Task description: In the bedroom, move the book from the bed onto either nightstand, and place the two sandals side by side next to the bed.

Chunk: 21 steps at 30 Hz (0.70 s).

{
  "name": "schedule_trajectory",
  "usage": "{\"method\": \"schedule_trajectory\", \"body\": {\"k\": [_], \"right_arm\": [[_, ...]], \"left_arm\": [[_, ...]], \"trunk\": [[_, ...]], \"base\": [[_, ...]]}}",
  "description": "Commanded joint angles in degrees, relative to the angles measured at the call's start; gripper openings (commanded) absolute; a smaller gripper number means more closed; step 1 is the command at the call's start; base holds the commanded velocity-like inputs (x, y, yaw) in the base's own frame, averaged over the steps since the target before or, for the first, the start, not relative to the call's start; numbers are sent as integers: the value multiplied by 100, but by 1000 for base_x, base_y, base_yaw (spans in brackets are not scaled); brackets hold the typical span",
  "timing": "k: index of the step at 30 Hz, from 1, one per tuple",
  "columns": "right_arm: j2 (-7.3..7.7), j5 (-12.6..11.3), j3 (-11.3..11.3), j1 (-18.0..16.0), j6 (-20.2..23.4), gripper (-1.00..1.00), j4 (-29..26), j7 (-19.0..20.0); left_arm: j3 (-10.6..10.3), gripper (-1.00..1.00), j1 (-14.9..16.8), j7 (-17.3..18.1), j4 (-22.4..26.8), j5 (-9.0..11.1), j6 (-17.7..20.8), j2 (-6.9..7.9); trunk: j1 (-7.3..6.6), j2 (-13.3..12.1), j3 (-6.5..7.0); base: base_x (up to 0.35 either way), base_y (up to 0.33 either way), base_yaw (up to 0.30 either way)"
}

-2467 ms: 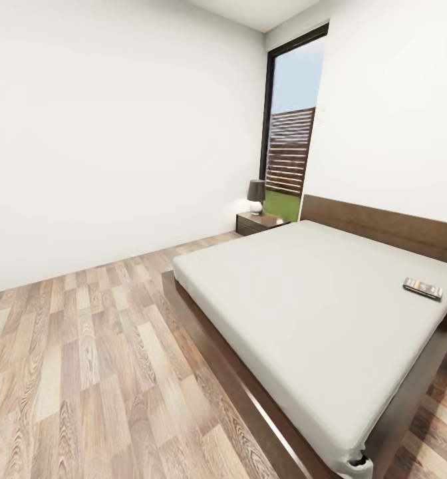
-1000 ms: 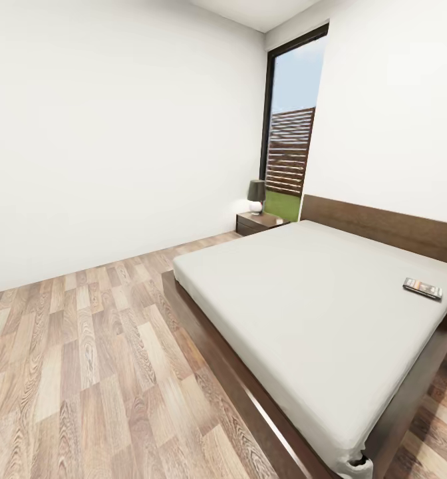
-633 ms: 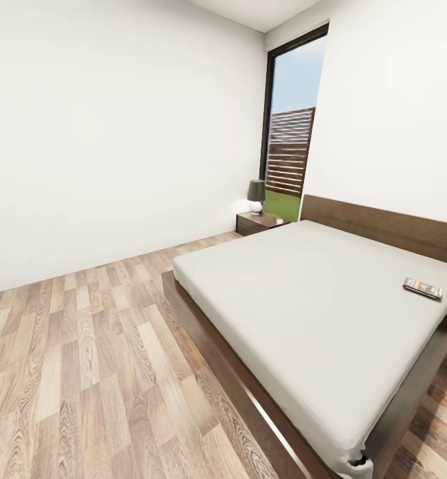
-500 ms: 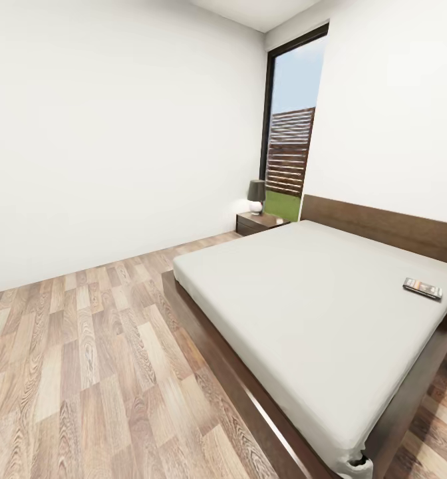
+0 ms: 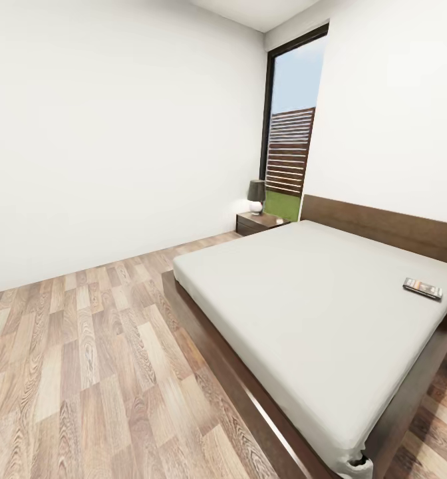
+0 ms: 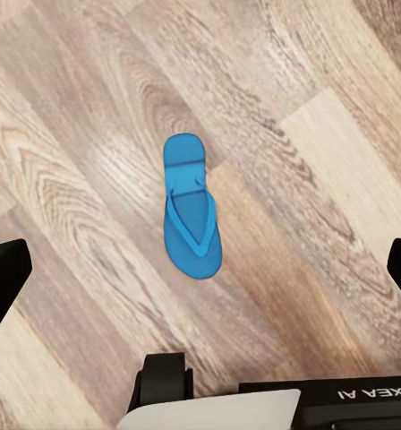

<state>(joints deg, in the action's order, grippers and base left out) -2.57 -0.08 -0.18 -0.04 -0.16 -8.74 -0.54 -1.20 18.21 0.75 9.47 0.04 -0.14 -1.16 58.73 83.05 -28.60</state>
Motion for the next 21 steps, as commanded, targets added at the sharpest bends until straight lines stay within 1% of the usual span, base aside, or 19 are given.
{"method": "schedule_trajectory", "body": {"k": [1,21], "right_arm": [[1,-1,-3,-1,-2,100,-5,-6],[-4,-1,-4,-4,-2,100,-159,-8]], "left_arm": [[-9,100,3,16,1,-1,7,1],[-3,100,7,70,-6,-4,66,-2]], "trunk": [[0,3,-5],[0,3,-5]], "base": [[0,0,0],[0,0,0]]}}
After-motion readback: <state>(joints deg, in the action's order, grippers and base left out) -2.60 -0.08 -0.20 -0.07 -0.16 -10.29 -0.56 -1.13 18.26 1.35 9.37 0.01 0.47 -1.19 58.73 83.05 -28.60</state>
